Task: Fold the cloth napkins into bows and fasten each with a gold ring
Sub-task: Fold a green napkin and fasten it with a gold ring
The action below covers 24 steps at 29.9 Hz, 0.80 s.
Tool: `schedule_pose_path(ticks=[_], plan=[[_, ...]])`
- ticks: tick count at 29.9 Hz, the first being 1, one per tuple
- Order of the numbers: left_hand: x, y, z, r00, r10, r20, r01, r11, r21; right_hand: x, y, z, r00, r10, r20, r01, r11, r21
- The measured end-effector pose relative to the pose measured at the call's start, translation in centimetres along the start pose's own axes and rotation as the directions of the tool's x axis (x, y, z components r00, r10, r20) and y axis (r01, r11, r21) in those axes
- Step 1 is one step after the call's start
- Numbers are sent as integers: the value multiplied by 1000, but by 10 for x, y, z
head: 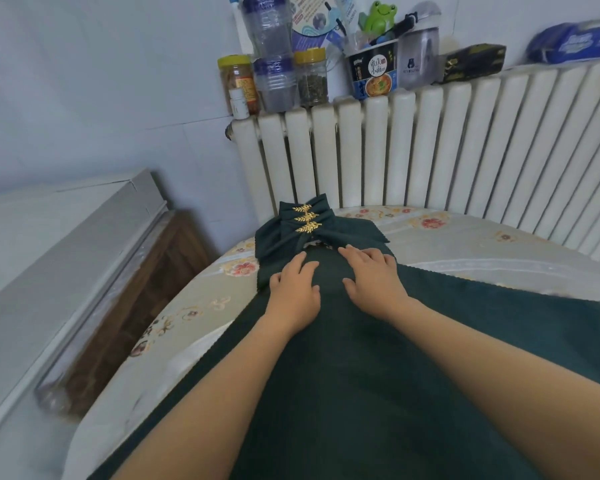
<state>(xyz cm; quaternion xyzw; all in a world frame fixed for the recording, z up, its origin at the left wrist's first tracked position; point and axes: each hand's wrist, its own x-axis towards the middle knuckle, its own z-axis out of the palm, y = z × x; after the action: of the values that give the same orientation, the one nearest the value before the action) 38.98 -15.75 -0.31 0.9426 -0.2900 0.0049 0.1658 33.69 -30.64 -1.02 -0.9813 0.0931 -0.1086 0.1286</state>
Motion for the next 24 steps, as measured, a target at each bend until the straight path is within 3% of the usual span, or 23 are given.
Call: schedule_pose_path(ticks=[9, 15, 20, 24], plan=[[-146, 39, 1, 972, -27, 232, 56, 991, -121, -146, -11, -23, 996, -88, 34, 87, 996, 28], [-236, 60, 1, 951, -8, 308, 24, 999, -48, -244, -14, -31, 990, -99, 104, 93, 994, 65], [-295, 76, -1, 933, -5, 361, 6, 1000, -3, -311, -10, -45, 972, -120, 202, 102, 990, 98], [-335, 81, 1, 897, -2, 441, -3, 1000, 9, -355, 0, -67, 918, -141, 370, 85, 983, 162]])
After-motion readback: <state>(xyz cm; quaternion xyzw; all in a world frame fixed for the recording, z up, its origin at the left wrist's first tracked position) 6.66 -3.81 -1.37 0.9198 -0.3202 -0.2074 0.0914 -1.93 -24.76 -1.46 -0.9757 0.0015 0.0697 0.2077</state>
